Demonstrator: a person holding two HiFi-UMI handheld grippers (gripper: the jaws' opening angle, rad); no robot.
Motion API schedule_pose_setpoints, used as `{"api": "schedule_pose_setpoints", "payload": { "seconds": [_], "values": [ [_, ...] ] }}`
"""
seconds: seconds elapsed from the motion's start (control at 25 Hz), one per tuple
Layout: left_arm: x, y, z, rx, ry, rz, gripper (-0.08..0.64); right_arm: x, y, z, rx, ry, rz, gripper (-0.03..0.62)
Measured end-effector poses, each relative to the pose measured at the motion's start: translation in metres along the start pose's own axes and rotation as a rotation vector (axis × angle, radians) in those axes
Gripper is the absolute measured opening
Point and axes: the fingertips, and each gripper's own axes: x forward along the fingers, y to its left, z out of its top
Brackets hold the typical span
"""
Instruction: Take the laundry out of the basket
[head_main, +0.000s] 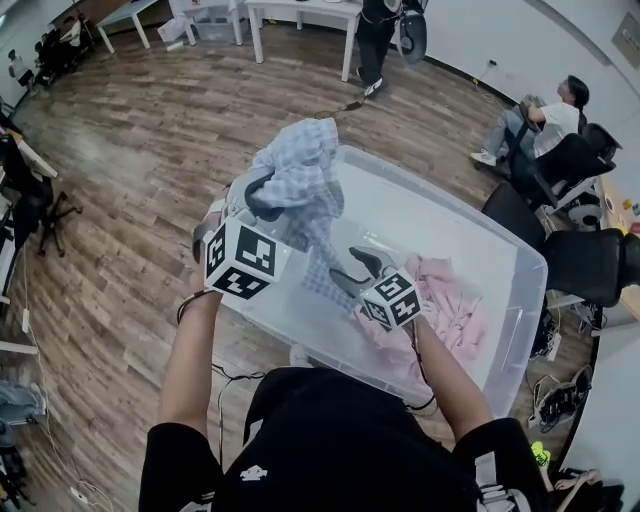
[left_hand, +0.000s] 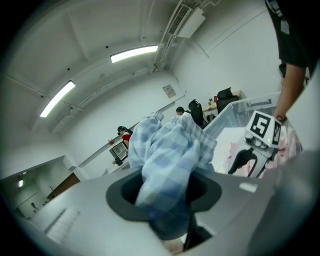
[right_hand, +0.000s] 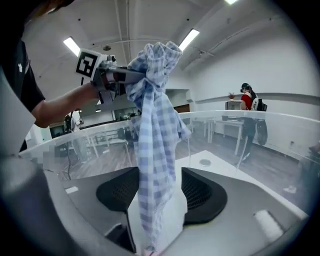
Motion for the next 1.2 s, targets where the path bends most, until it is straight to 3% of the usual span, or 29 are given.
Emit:
{"api": "schedule_pose_setpoints", "payload": {
  "seconds": [0.16,0.2,0.28,0.32,0.52,0.8,1.0,1.2],
  "values": [
    [-0.009,0.015,-0.015,-0.022,0.014,0.024,0.167,0.024,0.002,-0.009,-0.027,0.039,-0.039,0.252],
    [-0.011,0.017,-0.018,-0.025,0.017,0.027,0.169,0.028,0.001,-0.009,-0.038,0.050,-0.057,0.216],
    [-0.016,0.020,-0.023,-0.029,0.019,0.030,0.169,0.032,0.000,-0.008,-0.076,0.068,-0.094,0.029],
    [-0.018,0.022,-0.025,-0.030,0.020,0.033,0.169,0.033,0.000,-0.005,-0.092,0.073,-0.102,0.012],
    [-0.031,0.034,-0.039,-0.050,0.020,0.058,0.169,0.018,-0.013,0.035,-0.053,-0.035,-0.155,0.011],
    [-0.041,0.040,-0.060,-0.059,0.035,0.078,0.169,-0.019,-0.020,0.165,-0.127,-0.342,-0.257,0.011],
    [-0.051,0.042,-0.070,-0.103,0.022,0.084,0.170,-0.024,0.010,0.242,-0.200,-0.486,-0.213,0.011],
    [-0.064,0.050,-0.097,-0.130,0.047,0.110,0.172,0.005,0.041,0.269,-0.220,-0.517,-0.135,0.011]
  ]
}}
